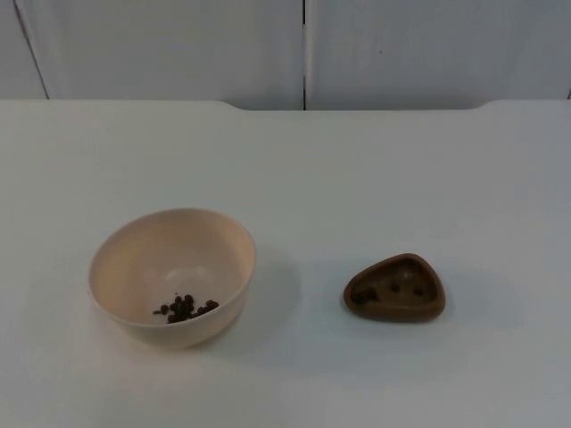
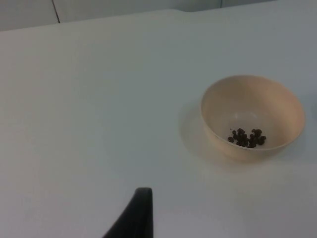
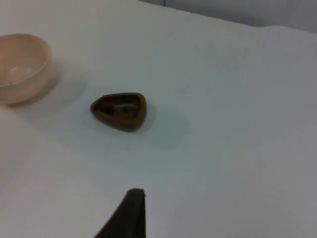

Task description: Pick up the bowl with the left hand and pour the coffee beans from the cup into the bowl with the right hand.

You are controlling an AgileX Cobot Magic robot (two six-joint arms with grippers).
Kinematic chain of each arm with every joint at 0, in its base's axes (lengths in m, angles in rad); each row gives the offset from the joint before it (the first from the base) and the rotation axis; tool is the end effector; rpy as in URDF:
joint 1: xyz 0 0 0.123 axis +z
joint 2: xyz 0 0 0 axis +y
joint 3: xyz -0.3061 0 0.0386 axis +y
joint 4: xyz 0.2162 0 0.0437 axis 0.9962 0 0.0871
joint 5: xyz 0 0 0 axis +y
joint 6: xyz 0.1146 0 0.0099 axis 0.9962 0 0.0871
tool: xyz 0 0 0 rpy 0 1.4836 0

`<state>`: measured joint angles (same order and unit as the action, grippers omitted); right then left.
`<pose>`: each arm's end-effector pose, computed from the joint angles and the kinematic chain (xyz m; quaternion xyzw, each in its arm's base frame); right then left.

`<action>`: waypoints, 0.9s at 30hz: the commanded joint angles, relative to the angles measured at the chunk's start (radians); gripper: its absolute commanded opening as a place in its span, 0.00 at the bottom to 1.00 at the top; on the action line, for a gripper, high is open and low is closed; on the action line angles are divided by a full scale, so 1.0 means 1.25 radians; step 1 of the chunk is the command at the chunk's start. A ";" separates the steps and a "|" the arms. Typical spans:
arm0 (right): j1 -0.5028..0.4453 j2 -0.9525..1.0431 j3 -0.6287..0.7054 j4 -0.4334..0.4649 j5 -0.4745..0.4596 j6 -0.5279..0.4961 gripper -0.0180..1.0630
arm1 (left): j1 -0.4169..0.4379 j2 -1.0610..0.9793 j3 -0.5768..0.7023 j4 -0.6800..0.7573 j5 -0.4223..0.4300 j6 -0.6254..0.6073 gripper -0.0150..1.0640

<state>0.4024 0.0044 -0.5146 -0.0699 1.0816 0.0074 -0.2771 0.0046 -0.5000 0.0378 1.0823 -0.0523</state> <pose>-0.0313 -0.0210 0.2532 -0.1660 0.8392 0.0710 0.5129 -0.0332 0.0134 0.2491 0.0956 0.8545 -0.0650 0.5064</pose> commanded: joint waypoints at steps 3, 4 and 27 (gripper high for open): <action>-0.071 -0.004 0.001 -0.002 -0.003 0.002 0.99 | -0.001 -0.004 0.004 -0.008 -0.004 0.002 0.99; -0.095 -0.004 0.001 -0.002 -0.003 0.002 0.99 | -0.001 -0.004 0.004 -0.008 -0.004 0.002 0.99; -0.304 -0.004 0.001 -0.002 -0.003 0.002 0.99 | -0.001 -0.004 0.004 -0.008 -0.006 0.002 0.99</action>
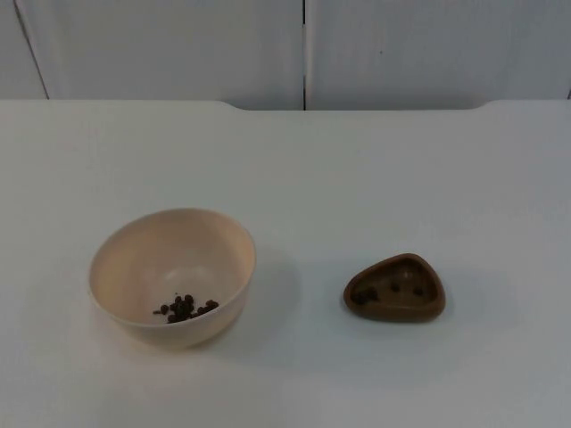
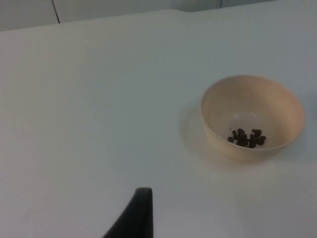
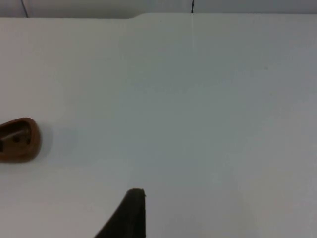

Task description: Pick up the bowl with the left hand and pour the coffee beans from the cup into the bowl with the right hand.

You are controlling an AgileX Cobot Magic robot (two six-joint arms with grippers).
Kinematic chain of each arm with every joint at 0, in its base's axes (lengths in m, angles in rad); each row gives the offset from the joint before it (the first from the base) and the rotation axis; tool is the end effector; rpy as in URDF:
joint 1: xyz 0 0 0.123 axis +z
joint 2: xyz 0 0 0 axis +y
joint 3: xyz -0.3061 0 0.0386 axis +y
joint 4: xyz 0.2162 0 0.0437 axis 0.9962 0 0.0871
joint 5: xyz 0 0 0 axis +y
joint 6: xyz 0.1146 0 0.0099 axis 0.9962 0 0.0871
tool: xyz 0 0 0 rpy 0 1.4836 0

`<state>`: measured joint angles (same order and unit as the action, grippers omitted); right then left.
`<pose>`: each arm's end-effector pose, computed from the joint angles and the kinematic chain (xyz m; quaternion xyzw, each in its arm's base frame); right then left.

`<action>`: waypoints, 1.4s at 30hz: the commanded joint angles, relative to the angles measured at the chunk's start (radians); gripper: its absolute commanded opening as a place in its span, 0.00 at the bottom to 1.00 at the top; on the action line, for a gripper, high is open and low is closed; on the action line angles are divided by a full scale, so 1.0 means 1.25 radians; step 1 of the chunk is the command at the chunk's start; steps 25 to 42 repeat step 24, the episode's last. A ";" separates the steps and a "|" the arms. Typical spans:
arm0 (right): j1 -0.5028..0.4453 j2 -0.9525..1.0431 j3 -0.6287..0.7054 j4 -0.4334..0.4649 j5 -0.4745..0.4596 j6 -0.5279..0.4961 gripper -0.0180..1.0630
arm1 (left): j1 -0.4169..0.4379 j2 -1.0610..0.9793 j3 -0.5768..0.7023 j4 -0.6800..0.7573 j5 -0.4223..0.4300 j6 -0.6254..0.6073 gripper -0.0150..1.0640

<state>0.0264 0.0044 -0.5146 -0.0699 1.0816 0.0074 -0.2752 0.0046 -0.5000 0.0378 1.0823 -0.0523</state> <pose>-0.0368 -0.0081 0.2532 -0.0062 0.8555 -0.0262 0.5172 -0.0332 0.0134 0.2491 0.0947 0.8546 -0.0646 0.5065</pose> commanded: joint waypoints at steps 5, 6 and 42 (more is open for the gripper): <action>-0.003 -0.004 0.001 -0.002 -0.003 0.002 0.99 | 0.041 -0.004 0.004 -0.004 -0.006 0.002 0.99; -0.003 -0.004 0.001 -0.002 -0.003 0.002 0.99 | 0.053 -0.004 0.004 -0.004 -0.006 0.002 0.99; -0.003 -0.004 0.001 -0.002 -0.003 0.002 0.99 | 0.232 -0.004 0.004 -0.004 -0.006 0.002 0.99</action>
